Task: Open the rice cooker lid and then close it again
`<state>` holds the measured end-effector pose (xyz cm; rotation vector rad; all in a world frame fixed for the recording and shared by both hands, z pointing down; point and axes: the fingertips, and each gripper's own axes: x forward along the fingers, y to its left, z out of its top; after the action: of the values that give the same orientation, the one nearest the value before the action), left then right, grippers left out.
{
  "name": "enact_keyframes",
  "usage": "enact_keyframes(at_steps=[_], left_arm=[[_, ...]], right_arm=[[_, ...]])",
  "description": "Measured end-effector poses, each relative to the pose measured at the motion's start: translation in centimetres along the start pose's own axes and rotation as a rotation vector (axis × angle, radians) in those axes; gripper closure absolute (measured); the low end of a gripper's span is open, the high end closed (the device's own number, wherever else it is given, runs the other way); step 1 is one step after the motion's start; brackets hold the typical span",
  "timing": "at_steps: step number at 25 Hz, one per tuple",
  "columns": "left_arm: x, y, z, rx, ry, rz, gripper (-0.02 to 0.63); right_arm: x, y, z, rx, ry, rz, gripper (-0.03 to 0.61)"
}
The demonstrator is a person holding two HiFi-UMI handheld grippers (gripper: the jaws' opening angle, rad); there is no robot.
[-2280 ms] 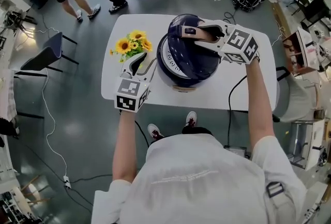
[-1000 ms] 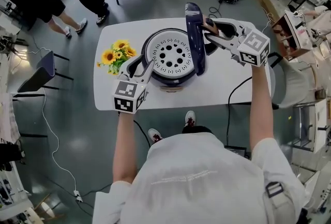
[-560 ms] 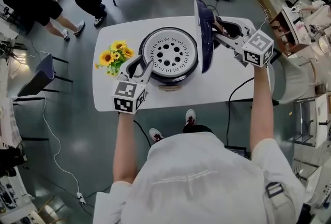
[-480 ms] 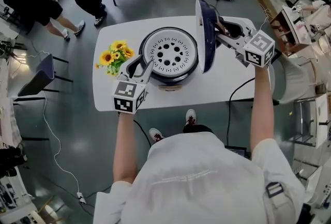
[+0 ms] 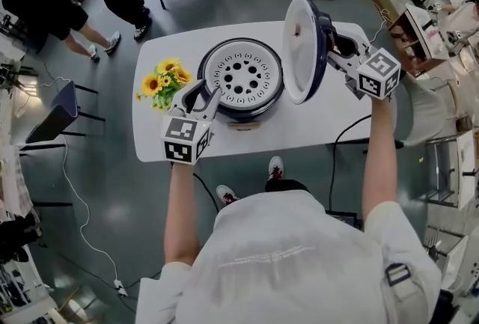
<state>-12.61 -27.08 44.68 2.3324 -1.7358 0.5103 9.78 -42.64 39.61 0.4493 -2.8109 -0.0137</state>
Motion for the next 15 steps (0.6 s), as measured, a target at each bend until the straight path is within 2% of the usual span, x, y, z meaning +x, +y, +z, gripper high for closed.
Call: enact_keyframes(at_steps=[6,9,15], left_arm=[[0.3,-0.7,0.3,0.007,-0.002,-0.004,0.453],[0.3,-0.9,0.5,0.012,-0.005,-0.005,0.453],[0.3,-1.5,1.2,0.028,-0.023,-0.023,0.453]], right_arm=[[-0.2,-0.1,-0.6,-0.027,0.030,-0.016,0.383],[-0.9,-0.3,-1.4,-0.044,0.065,-0.040,0.359],[-3.1,-0.5,-0.9,0.019,0.004,-0.134,0.359]])
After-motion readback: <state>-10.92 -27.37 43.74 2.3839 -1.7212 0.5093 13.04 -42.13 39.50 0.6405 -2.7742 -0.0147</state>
